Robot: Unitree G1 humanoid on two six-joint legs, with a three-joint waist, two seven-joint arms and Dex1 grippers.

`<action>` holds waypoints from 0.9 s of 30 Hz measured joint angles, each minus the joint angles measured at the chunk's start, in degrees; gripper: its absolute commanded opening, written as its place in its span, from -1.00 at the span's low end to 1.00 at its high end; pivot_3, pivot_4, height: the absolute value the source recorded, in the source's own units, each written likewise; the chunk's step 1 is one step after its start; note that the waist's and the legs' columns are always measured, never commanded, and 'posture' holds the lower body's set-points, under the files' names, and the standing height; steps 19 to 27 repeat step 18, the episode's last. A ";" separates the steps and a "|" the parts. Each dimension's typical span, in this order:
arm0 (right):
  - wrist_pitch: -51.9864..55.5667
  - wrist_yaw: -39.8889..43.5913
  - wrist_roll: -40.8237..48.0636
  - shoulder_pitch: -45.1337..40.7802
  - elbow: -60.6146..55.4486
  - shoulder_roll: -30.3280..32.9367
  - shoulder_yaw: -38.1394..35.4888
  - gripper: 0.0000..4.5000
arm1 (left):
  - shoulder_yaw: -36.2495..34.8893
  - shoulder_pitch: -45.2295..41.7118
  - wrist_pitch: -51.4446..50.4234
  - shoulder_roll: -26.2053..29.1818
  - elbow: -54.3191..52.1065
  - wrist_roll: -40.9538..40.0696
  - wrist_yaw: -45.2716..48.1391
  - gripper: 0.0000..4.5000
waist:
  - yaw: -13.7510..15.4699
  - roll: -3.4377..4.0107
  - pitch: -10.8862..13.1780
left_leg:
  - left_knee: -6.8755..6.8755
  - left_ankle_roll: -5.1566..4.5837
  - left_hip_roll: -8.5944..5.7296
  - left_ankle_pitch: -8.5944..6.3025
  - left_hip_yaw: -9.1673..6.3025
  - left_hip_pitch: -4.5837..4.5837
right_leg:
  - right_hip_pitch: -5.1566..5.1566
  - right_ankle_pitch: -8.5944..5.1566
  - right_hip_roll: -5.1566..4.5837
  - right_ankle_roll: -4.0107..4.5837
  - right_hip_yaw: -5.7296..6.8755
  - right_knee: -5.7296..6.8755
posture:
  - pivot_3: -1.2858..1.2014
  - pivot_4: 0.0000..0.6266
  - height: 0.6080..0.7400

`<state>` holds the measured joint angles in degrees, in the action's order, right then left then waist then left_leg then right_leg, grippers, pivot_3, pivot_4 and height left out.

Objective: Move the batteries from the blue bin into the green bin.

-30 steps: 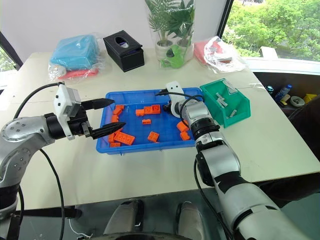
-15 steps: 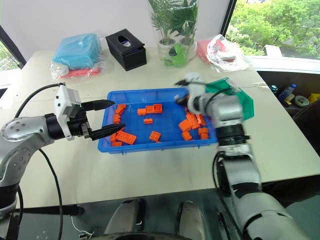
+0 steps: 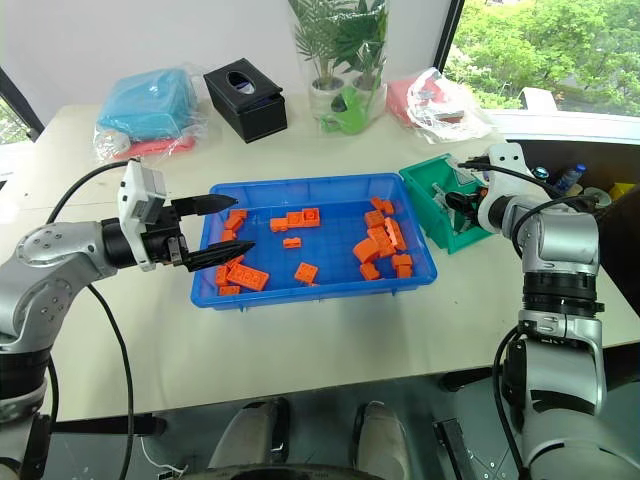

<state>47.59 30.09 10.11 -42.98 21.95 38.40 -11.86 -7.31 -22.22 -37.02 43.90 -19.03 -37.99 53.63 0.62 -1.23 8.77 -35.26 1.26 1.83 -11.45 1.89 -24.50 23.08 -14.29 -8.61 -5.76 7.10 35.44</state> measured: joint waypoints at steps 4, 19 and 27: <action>-8.02 12.76 1.92 4.95 -4.83 8.67 1.53 0.31 | -0.40 0.31 -0.57 0.83 0.15 -0.78 1.21 1.00 | 0.41 0.04 0.06 | 0.02 0.00 0.01 -0.01 -0.07 -0.04 | -0.02 -0.04 0.00 -0.06 0.02 -0.09 | 0.03 -0.52 -0.20; -16.96 44.35 16.18 24.92 -23.80 22.04 -4.28 0.31 | -11.02 5.71 -5.23 11.27 -0.66 -8.34 7.45 1.00 | 0.23 0.22 0.17 | 0.01 0.18 0.20 -0.19 0.06 0.21 | 0.00 -0.26 -0.16 -0.10 0.04 -0.35 | 0.03 -0.52 -0.20; -16.96 44.35 16.18 24.92 -23.80 22.04 -4.28 0.31 | -11.02 5.71 -5.23 11.27 -0.66 -8.34 7.45 1.00 | 0.23 0.22 0.17 | 0.01 0.18 0.20 -0.19 0.06 0.21 | 0.00 -0.26 -0.16 -0.10 0.04 -0.35 | 0.03 -0.52 -0.20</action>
